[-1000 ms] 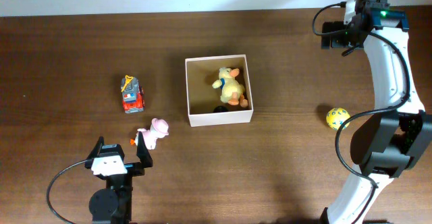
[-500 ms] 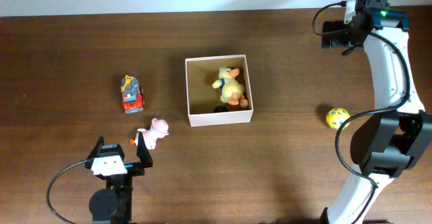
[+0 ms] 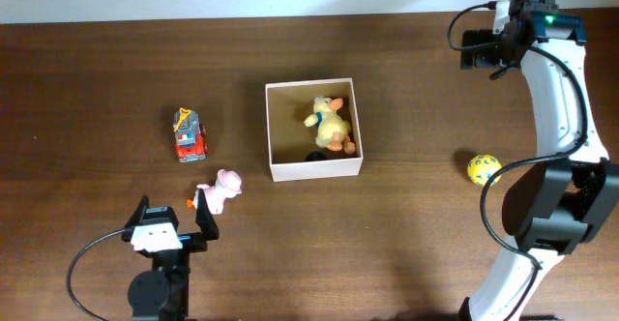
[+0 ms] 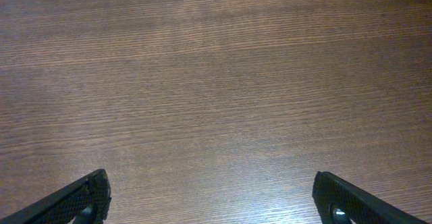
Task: Pack container
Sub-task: 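Raise the right gripper out of the box and move it right, then move the left gripper forward over the red fire truck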
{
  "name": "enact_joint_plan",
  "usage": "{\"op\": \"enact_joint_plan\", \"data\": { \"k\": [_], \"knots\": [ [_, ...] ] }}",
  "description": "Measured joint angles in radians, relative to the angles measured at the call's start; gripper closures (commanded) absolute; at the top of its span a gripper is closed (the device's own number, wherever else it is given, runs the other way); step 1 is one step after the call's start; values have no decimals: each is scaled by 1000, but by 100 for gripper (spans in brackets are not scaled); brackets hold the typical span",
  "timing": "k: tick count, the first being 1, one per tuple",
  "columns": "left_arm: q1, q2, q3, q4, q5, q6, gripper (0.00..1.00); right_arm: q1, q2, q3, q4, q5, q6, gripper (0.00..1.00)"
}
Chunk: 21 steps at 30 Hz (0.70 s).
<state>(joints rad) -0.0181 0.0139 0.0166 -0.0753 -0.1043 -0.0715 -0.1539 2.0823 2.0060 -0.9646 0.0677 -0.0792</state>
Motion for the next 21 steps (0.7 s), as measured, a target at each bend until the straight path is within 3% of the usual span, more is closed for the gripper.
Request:
{"op": "enact_joint_plan", "data": {
  "k": [13,21],
  "knots": [
    [0,0,0,10,0,0,1,0,0,0,0,0,0,1],
    [6,1,2,222,-63,-5,1,0,0,0,0,0,1,1]
  ]
}}
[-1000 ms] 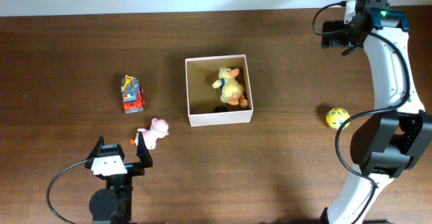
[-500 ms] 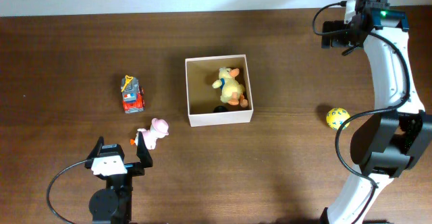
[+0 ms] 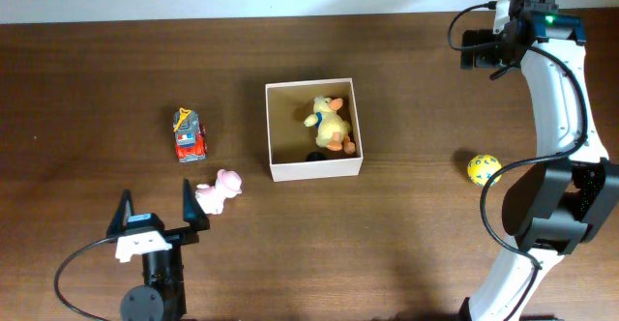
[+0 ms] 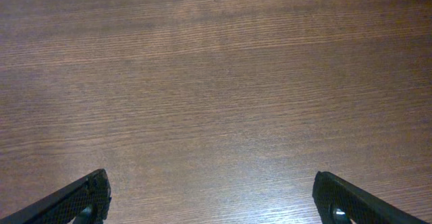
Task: Pack container
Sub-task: 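Move the left gripper forward over the red fire truck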
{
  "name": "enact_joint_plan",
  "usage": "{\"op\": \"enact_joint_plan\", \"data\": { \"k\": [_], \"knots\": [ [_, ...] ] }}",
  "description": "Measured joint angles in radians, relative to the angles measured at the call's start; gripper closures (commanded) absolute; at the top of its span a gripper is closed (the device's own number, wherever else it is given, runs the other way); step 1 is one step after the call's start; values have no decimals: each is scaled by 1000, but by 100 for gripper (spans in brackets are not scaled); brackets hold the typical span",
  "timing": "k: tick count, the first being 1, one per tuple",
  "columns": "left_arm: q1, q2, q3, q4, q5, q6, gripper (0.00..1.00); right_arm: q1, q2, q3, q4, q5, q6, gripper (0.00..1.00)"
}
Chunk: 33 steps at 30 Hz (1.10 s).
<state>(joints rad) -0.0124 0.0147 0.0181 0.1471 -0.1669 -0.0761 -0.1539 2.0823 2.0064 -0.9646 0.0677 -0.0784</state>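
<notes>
A white open box (image 3: 276,171) stands mid-table with a yellow plush duck (image 3: 331,122) and a small dark object (image 3: 314,155) inside. Left of it lie a red toy truck (image 3: 190,135) and a pink toy pig (image 3: 221,188). A yellow ball (image 3: 483,168) rests on the right. My left gripper (image 3: 158,205) is open near the front edge, just left of and below the pig, holding nothing. My right gripper (image 4: 210,200) is open over bare wood at the far right back corner (image 3: 480,48).
The wooden table (image 3: 97,79) runs back to a white wall. The right arm's white links arch along the right side above the ball. A black cable loops from the left arm's base at the front.
My left gripper has shifted left and toward the front edge, so its right finger now stands a little farther from the pink pig. The right arm and all toys are unchanged.
</notes>
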Motion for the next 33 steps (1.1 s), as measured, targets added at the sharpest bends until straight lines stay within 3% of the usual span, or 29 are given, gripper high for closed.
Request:
{"op": "enact_joint_plan", "data": {
  "k": [4,8,17,21,27,33],
  "knots": [
    [1,72,80,-34,-49,-40,1,0,0,0,1,1,0,1],
    [1,275,317,-149,-84,-49,1,0,0,0,1,5,-1,1],
    [2,1084,1178,-534,-139,57,1,0,0,2,0,7,-1,1],
    [3,1377,1401,-591,-152,72,1,0,0,2,1,8,0,1],
    [3,1652,1466,-522,-158,80,1,0,0,3,0,7,-1,1],
    [4,1775,1466,-466,-160,81,1,0,0,2,0,8,0,1]
  ]
}}
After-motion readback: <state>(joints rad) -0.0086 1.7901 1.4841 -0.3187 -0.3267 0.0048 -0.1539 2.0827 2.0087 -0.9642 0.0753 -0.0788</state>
